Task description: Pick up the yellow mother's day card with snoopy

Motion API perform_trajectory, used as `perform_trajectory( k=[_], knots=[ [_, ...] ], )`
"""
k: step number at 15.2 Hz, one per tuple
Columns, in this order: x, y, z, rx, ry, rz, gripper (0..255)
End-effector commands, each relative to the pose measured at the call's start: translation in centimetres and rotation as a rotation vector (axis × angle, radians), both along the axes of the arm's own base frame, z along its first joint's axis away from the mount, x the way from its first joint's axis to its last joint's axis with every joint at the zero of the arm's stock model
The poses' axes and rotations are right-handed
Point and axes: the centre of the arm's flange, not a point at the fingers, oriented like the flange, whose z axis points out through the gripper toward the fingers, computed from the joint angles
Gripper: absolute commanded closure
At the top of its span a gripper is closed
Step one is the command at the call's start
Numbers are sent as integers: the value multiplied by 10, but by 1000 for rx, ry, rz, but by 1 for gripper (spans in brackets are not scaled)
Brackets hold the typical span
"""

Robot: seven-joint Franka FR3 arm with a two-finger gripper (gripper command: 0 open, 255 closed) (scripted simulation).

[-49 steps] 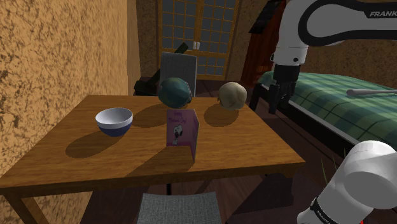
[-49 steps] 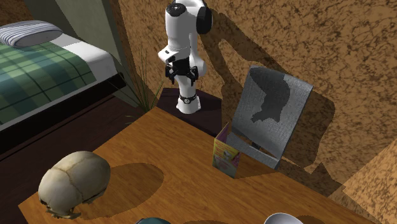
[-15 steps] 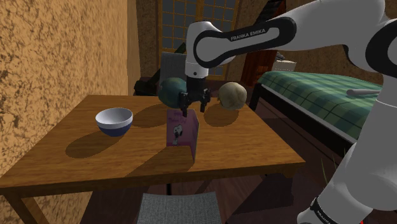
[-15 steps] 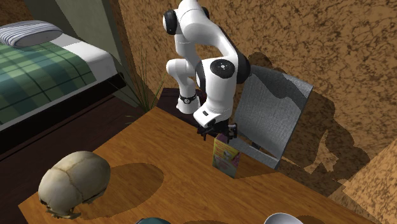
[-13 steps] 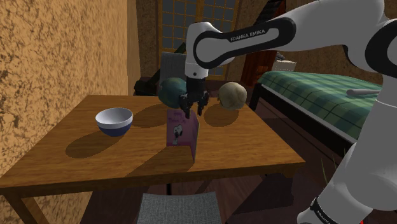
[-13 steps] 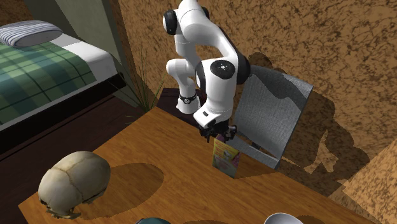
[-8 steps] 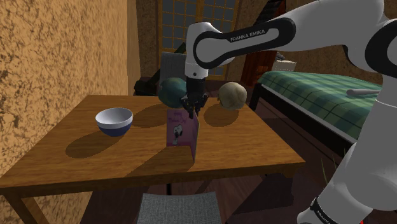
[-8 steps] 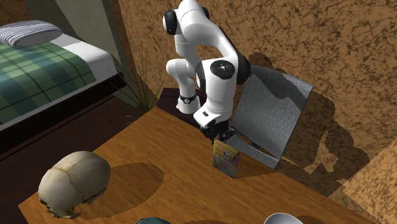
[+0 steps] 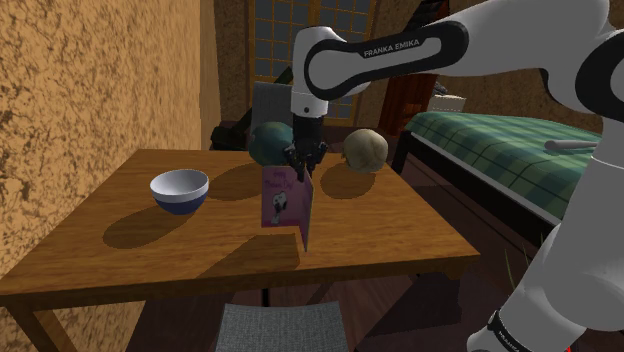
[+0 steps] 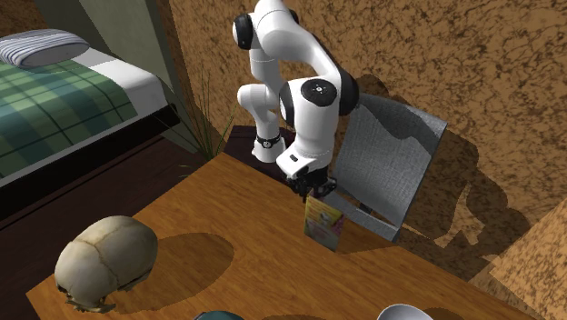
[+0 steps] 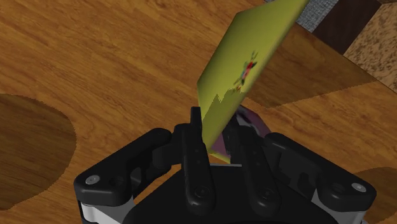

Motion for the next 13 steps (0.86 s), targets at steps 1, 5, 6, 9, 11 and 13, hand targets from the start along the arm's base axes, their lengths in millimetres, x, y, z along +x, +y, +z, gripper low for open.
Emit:
perform_trajectory(
  k=[1, 5, 6, 9, 11, 13],
  knots=[
    [-1, 0, 11, 0, 0, 0, 255],
    [-1, 0, 32, 0, 0, 0, 255],
    [-1, 0, 37, 0, 0, 0, 255],
    [-1, 0, 53, 0, 0, 0, 255],
    [-1, 0, 64, 0, 0, 0, 255],
    [-1, 0, 64, 0, 0, 0, 255]
  ],
)
